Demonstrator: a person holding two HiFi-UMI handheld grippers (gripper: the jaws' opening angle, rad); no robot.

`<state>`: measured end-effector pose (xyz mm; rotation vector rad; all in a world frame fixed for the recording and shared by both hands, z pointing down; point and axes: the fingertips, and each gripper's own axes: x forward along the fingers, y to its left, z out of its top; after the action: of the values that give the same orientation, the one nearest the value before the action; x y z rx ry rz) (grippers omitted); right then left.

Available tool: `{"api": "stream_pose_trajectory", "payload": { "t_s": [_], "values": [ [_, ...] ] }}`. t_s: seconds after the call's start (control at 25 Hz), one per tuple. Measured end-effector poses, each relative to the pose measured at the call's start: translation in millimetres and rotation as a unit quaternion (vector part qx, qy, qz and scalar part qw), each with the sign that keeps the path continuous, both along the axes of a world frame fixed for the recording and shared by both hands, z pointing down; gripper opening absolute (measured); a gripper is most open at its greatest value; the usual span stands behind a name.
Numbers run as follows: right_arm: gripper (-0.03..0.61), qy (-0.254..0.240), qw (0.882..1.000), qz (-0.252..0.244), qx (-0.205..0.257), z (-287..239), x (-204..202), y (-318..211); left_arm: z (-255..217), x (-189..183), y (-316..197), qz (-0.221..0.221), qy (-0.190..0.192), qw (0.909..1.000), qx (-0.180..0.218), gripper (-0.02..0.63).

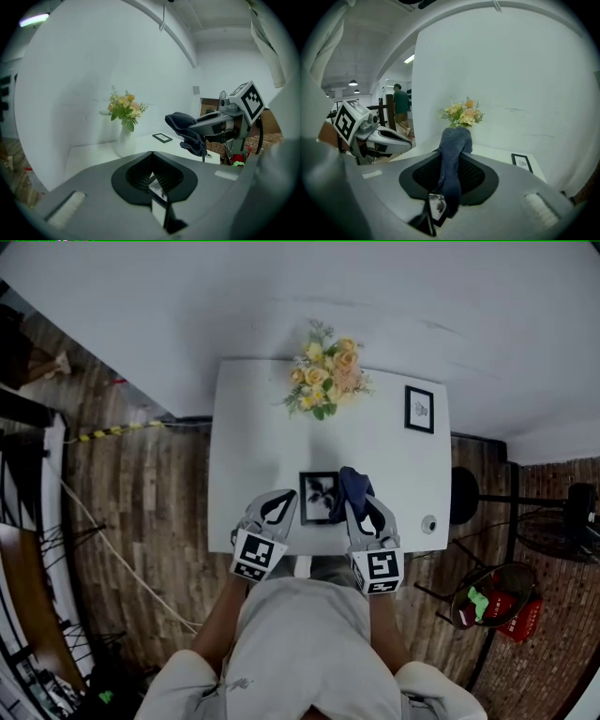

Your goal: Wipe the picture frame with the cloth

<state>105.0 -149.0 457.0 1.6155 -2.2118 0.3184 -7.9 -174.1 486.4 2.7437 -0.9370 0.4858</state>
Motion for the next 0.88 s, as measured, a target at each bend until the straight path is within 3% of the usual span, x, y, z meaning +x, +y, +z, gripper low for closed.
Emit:
{"api": "stream_pose_trajectory", "payload": {
  "t_s": [0.52, 0.88],
  "values": [
    [0.098, -0.011, 0.998, -0.053, -0.035, 38.8, -3.8, -12.6, 58.4, 10.6, 9.4, -0.003, -0.038, 0.9983, -0.044, 0.02],
    [0.098, -0.015, 0.996, -0.061, -0.056, 64.9, -1.7, -7.5, 98.6, 14.2, 15.6, 0.009, -0.067, 0.9953, -0.07, 0.02]
  ]
}}
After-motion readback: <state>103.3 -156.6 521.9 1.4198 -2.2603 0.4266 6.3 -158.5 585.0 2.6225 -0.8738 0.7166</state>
